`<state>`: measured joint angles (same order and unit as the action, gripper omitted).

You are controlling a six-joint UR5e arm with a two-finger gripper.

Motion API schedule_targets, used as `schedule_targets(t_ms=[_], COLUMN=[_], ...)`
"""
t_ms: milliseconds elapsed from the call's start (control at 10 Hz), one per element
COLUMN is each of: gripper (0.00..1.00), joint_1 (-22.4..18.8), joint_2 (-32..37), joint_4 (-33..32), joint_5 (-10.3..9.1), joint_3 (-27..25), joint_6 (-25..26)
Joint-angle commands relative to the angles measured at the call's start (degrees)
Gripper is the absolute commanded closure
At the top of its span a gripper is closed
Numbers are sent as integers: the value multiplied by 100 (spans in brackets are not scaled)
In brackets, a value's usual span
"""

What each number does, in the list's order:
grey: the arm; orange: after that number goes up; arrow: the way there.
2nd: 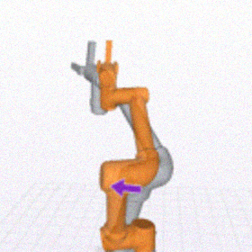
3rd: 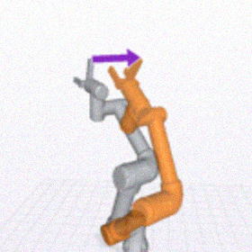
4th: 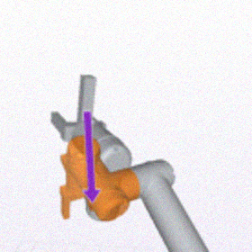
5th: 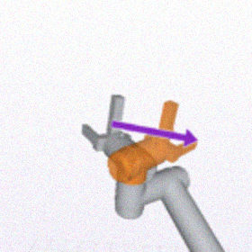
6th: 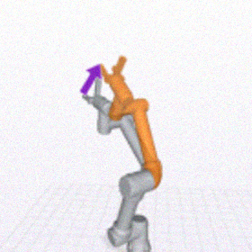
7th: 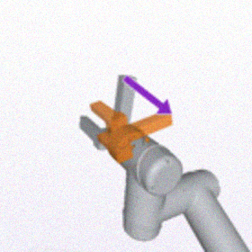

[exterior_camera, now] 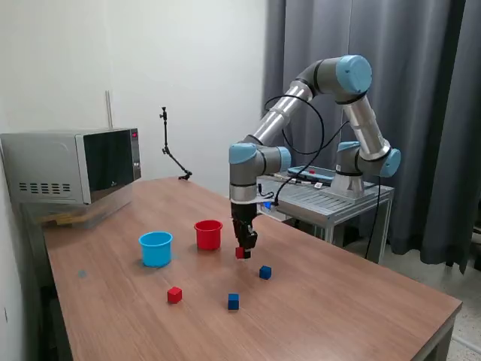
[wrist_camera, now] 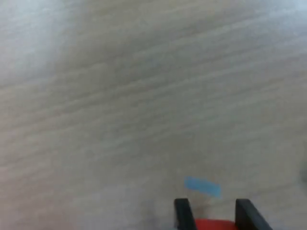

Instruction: Place red objects in the red bin, and blue objects in the blue bin.

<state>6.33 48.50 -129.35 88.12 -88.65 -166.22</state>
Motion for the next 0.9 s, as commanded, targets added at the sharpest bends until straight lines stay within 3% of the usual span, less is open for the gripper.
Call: schedule_targets(t_ms=[0,800], gripper=[100,100], joint_1=[0,474], joint_2=[203,844], joint_4=[33,50], joint_5=[169,724], joint_3=[67,-64], joint_6=[-7,-25])
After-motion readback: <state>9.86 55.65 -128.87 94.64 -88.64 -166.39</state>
